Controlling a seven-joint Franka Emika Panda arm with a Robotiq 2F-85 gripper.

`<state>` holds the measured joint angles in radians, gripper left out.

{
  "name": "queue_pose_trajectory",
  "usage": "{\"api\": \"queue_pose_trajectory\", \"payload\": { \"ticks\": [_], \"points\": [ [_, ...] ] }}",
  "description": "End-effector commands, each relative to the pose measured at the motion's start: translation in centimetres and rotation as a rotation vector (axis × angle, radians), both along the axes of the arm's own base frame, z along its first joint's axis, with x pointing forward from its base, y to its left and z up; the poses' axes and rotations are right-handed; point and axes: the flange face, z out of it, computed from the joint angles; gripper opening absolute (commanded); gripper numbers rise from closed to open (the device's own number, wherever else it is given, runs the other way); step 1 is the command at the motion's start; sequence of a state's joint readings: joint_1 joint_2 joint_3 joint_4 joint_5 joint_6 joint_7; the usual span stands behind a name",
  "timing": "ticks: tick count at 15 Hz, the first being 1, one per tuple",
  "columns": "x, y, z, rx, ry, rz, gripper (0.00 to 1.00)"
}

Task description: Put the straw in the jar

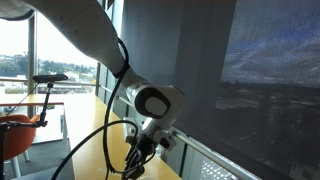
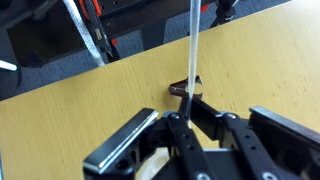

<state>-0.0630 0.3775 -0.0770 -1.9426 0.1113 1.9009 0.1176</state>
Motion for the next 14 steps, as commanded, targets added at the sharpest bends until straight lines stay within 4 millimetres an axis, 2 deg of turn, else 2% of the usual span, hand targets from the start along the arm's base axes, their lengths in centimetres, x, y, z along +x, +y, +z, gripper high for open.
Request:
{"api": "queue_pose_trajectory", "payload": {
  "ticks": [1,14],
  "points": [
    [0.4,-0.2,0.4,0.037,0.014,-0.010,0.03],
    [1.3,-2.0,0.0,0.060,0.008,-0.040,0.03]
  ]
}}
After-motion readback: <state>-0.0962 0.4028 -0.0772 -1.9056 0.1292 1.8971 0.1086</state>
